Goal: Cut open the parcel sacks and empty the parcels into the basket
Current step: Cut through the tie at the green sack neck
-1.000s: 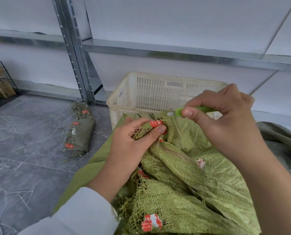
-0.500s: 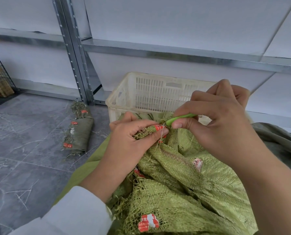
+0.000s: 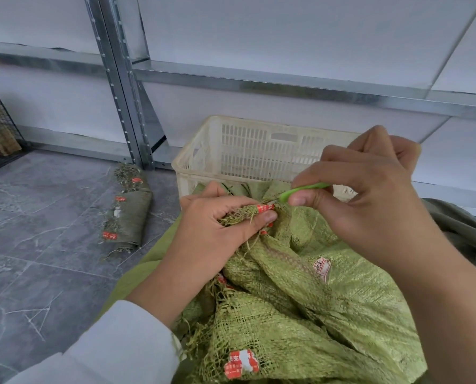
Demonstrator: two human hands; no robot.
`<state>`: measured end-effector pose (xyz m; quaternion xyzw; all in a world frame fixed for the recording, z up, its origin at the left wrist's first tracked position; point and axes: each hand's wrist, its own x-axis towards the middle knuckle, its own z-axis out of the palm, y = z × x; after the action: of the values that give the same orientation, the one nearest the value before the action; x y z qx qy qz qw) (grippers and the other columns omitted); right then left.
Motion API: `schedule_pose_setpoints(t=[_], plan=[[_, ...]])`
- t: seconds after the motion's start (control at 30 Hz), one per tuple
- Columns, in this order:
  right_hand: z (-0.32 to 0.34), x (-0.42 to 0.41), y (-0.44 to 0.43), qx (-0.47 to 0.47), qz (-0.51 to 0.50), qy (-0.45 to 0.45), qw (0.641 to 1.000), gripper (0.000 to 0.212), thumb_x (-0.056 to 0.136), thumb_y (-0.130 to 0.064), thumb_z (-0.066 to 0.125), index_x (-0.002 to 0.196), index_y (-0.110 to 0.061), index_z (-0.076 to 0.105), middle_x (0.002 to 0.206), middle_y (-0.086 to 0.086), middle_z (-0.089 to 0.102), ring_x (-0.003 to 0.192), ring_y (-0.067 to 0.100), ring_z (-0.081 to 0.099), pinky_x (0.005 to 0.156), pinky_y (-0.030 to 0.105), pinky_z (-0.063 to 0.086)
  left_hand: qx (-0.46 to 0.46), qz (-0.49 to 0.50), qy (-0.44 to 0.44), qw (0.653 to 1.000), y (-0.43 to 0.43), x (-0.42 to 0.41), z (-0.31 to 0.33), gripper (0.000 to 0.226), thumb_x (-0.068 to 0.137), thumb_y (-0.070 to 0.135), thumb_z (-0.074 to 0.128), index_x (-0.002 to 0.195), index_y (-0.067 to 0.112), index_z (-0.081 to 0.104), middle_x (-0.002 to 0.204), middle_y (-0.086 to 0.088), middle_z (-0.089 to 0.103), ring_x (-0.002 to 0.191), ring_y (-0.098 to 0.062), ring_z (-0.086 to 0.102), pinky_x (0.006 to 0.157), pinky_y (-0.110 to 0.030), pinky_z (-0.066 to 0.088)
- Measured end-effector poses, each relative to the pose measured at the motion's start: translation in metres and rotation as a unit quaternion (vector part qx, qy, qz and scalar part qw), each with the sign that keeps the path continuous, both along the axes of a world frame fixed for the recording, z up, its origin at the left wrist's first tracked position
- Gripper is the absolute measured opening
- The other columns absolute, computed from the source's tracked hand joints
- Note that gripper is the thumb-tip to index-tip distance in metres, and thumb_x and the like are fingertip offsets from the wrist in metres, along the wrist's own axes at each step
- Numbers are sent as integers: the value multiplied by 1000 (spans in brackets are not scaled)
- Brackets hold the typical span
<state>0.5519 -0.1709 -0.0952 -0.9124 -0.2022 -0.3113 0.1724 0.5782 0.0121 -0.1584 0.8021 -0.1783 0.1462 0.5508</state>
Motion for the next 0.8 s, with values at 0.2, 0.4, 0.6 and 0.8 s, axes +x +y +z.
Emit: schedule_pose_setpoints(t=[0.2,0.4,0.6,0.8], plan=[[-4,3,1,-20,-10,7,1000,17,80,-49,64,74,-36,72,63,-13,56,84,18,41,82,32,17,-2,-3,-7,1000,1,1,0,22,65,50,72,86,44,72,79,-11,55,91,-34,52,85,-46,45],[-4,3,1,6,-22,-13,1000,20,82,-52,62,77,-35,73,67,-13,58,86,17,39,84,29,16,-8,-7,-3,1000,2,1,0,22,64,53,72,86,47,73,81,-10,58,93,-33,53,89,-54,44],[-5,5,0,-3,-16,-4,1000,22,80,-52,62,76,-34,73,66,-13,59,85,17,39,81,29,15,-3,3,-7,1000,1,3,-2,27,64,56,72,87,42,74,83,-11,59,93,-32,54,87,-53,45],[-5,5,-3,2,-5,20,1000,20,80,-54,61,77,-37,72,68,-13,60,87,15,38,89,27,16,-8,7,-11,1000,2,4,-4,25,63,56,72,87,46,72,81,-13,57,91,-33,54,87,-54,44]])
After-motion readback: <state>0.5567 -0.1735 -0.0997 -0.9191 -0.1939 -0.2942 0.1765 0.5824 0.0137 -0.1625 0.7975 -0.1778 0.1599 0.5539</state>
